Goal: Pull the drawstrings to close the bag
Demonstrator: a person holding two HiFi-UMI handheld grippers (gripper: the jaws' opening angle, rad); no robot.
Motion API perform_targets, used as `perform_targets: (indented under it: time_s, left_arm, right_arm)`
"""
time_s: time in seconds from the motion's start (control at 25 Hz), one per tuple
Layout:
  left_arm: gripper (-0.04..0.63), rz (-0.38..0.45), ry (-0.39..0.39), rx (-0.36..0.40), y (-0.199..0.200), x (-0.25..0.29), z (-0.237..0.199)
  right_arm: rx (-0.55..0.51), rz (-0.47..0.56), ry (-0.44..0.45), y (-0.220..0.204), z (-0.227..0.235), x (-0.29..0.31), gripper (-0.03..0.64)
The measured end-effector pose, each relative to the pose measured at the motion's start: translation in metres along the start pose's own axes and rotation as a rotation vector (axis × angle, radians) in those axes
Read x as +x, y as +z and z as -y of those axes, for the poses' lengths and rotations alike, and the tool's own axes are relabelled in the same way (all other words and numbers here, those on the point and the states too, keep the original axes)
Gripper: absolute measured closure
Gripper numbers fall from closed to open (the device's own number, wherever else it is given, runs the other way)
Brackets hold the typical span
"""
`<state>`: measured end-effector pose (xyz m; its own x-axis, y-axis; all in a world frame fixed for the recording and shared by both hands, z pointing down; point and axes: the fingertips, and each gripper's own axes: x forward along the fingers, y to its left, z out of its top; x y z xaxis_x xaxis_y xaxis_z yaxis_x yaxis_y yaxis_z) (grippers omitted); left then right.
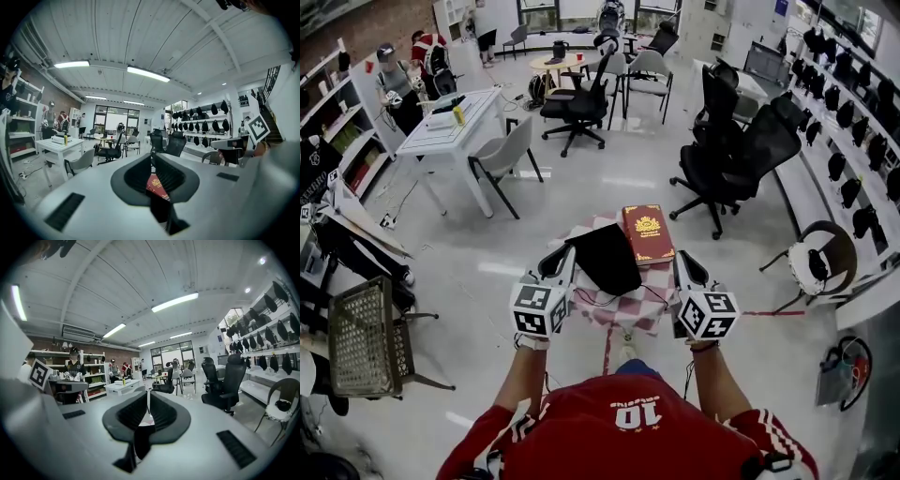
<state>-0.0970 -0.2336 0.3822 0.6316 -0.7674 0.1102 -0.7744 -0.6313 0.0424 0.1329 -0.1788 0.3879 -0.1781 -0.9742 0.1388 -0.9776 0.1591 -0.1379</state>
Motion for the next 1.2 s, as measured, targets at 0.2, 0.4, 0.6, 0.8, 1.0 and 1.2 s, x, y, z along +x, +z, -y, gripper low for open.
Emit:
perform_targets:
  time_s: [0.2, 0.4, 0.6, 0.8, 1.0, 1.2]
  left_arm:
    - [0.575, 0.0, -0.004, 0.003, 0.0, -0.001, 0.001]
    - [0.586, 0.005, -0.009, -0.012, 0.0, -0.003, 0.002]
    - [0.588, 0.008, -0.018, -0.026, -0.002, -0.005, 0.003]
    - [0.586, 0.009, -0.022, -0.03, -0.002, -0.006, 0.003]
    - [0.586, 0.009, -0.018, -0.026, -0.002, -0.008, 0.003]
    - [0.586, 0.007, -0.015, -0.028, 0.0, -0.01, 0.005]
  right_arm:
    - [0.001, 0.009, -0.016, 0.0, 0.002, -0.005, 0.586]
    - [-0.019, 0.004, -0.051, 0.002, 0.013, -0.01, 0.586]
    - [-0.071, -0.012, -0.073, -0.001, 0.013, -0.012, 0.6]
    - [-0.091, -0.012, -0.064, 0.0, 0.007, -0.012, 0.601]
    - [-0.089, -0.008, -0.065, 0.0, 0.007, -0.015, 0.6]
    - [-0.076, -0.016, -0.064, -0.002, 0.009, -0.016, 0.6]
